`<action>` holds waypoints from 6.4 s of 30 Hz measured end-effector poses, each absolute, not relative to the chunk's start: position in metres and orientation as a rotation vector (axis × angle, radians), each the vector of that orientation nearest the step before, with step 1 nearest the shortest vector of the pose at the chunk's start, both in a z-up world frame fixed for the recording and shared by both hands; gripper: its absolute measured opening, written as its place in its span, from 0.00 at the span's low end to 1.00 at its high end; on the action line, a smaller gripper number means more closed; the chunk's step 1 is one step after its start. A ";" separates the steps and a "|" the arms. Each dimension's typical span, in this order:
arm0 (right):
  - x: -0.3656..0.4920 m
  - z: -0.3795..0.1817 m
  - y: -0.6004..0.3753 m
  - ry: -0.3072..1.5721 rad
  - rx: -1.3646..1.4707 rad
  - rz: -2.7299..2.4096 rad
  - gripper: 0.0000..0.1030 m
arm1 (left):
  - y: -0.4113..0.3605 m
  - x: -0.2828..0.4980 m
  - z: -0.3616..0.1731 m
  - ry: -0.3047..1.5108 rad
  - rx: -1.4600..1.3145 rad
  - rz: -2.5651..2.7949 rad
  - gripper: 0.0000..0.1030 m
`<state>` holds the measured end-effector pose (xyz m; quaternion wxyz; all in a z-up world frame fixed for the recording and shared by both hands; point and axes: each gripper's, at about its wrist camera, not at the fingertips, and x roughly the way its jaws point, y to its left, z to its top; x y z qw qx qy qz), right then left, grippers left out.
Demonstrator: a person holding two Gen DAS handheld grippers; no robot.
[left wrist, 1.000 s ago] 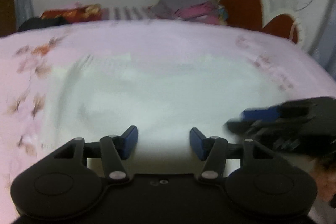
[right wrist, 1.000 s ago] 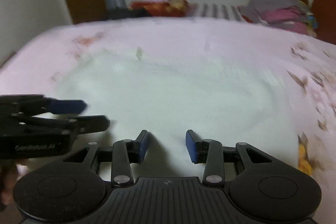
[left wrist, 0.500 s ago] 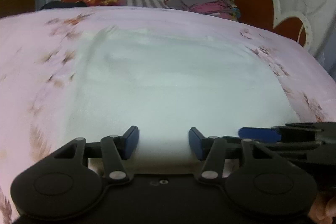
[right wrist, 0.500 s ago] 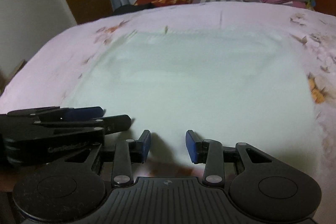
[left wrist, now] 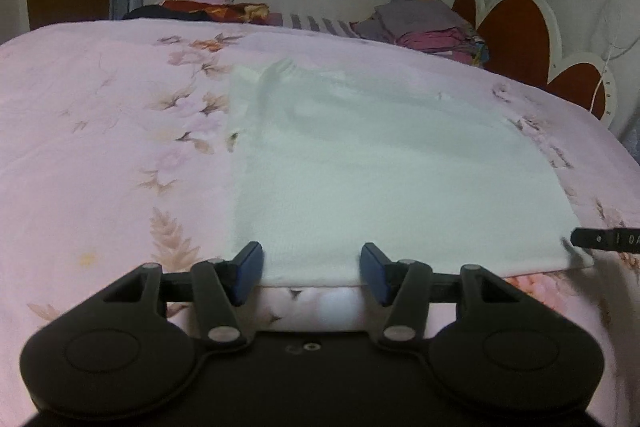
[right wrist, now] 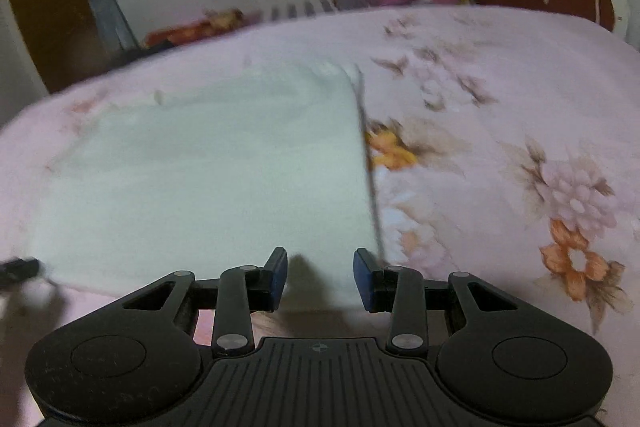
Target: Fold small clothes
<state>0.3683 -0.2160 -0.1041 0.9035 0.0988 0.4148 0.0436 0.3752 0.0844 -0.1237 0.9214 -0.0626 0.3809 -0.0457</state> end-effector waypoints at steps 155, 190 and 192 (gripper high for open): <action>0.457 -0.086 -0.393 0.717 0.685 0.201 0.64 | -0.105 0.465 -0.078 0.774 -0.288 -0.346 0.38; 0.491 -0.098 -0.271 0.913 0.490 0.311 0.10 | -0.029 0.512 -0.109 0.837 -0.218 -0.415 0.35; 0.481 -0.094 -0.278 0.924 0.481 0.303 0.10 | -0.041 0.510 -0.109 0.856 -0.166 -0.439 0.35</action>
